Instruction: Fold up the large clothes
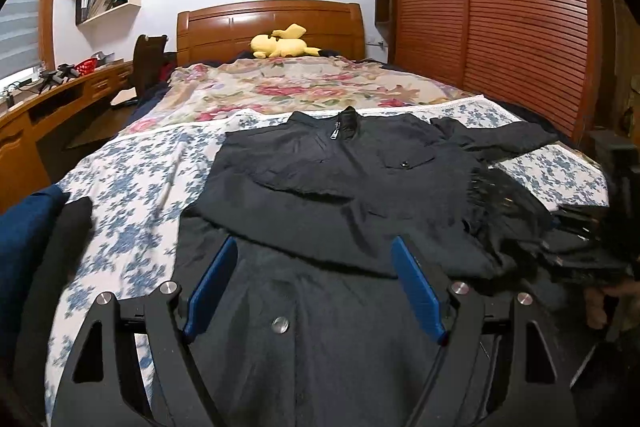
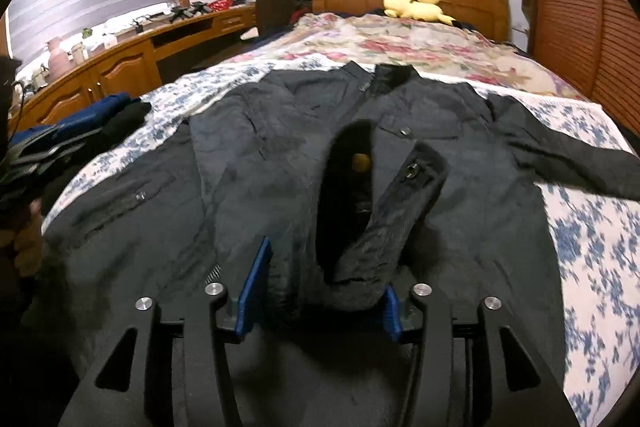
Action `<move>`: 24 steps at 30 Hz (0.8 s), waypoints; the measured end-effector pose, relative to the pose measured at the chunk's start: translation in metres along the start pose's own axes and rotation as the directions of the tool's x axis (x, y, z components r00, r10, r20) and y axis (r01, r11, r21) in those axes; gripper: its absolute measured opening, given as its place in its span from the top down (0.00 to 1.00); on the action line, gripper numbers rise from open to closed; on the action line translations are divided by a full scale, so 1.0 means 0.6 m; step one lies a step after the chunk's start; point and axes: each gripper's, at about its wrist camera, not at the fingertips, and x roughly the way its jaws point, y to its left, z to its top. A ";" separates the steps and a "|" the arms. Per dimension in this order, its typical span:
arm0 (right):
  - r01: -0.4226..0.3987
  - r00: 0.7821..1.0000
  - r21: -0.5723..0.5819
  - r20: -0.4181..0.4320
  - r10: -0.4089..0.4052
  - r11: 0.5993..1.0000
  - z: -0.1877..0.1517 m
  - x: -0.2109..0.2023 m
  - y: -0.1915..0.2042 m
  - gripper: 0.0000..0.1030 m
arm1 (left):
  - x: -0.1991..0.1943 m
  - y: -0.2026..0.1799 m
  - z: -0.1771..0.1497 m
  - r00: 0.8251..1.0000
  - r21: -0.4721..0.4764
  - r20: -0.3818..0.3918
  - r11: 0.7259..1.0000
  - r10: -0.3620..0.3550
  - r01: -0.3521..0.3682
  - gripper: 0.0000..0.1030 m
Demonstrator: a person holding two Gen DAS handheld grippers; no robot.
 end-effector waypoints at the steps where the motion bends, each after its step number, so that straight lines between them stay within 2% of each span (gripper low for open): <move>1: 0.008 1.000 -0.002 -0.006 -0.008 1.000 -0.003 -0.005 0.001 0.49 | 0.009 0.000 -0.002 1.000 -0.003 -0.001 1.000 -0.007 0.007 0.22; 7: 0.019 0.999 0.037 -0.042 -0.018 0.999 -0.027 -0.040 -0.009 0.48 | 0.045 0.001 -0.019 0.998 -0.010 -0.039 0.999 -0.042 0.042 0.22; 13: 0.077 0.996 0.031 -0.048 -0.076 0.997 -0.041 -0.089 -0.022 0.48 | 0.041 -0.007 -0.022 0.998 0.004 -0.028 0.998 -0.056 0.056 0.22; 19: 0.131 0.991 -0.021 0.021 -0.131 0.991 -0.006 -0.137 -0.021 0.48 | 0.045 -0.012 -0.024 0.998 0.019 -0.027 0.998 -0.053 0.054 0.22; 24: 0.139 0.990 -0.083 0.029 -0.137 0.987 0.049 -0.123 -0.013 0.48 | 0.042 -0.010 -0.023 0.998 0.009 -0.024 0.998 -0.065 0.065 0.22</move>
